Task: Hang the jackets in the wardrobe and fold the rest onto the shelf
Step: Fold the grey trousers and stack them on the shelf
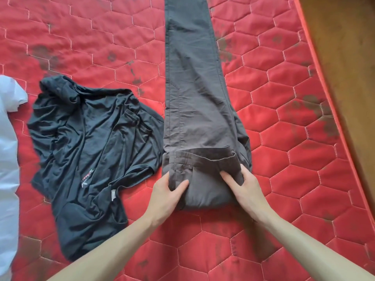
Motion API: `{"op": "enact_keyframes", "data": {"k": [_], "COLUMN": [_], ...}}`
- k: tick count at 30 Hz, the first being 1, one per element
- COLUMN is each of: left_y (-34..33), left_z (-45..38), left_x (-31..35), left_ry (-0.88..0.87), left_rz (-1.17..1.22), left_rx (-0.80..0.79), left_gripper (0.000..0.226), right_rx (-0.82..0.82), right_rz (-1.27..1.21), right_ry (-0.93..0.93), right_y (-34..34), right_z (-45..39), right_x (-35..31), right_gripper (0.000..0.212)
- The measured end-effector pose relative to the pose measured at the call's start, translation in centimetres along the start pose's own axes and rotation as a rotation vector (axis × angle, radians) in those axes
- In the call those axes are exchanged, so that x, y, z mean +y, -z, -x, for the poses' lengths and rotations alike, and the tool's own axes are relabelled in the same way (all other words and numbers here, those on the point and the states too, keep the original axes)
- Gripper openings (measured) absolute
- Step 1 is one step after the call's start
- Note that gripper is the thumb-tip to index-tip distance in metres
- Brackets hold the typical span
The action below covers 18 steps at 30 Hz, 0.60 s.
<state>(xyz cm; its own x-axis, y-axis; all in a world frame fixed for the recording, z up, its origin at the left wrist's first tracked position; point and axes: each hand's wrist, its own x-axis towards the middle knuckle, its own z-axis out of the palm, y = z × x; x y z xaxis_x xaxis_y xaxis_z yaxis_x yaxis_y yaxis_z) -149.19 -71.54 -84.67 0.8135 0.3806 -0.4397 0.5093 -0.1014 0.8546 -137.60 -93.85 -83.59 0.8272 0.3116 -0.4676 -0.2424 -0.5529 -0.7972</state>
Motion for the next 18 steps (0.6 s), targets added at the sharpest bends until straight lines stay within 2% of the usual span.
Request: {"op": "enact_keyframes", "data": {"k": [2,5,9,13,18], "left_y": [-0.1,-0.2,-0.7,-1.2,-1.0], "left_z": [-0.5,-1.2,-2.1,-1.8,-1.4], "left_x": [0.3,0.4,0.7,1.6,2.0], "left_ry": [-0.012,0.065,0.148,0.150,-0.011], "left_rz": [0.071,0.103,-0.174,-0.277,-0.518], "left_rx": [0.030,0.012,0.129,0.217,0.306], "left_gripper": [0.011,0.020,0.048,0.042,0.033], "right_rx": [0.084,0.235,0.334,0.384,0.481], "right_rz": [0.025,0.180,0.429,0.537,0.577], "right_ry": [0.008,-0.050,-0.095,-0.058,0.146], "right_y": [-0.3,-0.9,-2.0,-1.9,-1.4], "right_z": [-0.5,-1.1,-1.7,-1.2,-0.9], "right_x": [0.0,0.1,0.1,0.4,1.1], "right_gripper": [0.027,0.051,0.048,0.041,0.040]}}
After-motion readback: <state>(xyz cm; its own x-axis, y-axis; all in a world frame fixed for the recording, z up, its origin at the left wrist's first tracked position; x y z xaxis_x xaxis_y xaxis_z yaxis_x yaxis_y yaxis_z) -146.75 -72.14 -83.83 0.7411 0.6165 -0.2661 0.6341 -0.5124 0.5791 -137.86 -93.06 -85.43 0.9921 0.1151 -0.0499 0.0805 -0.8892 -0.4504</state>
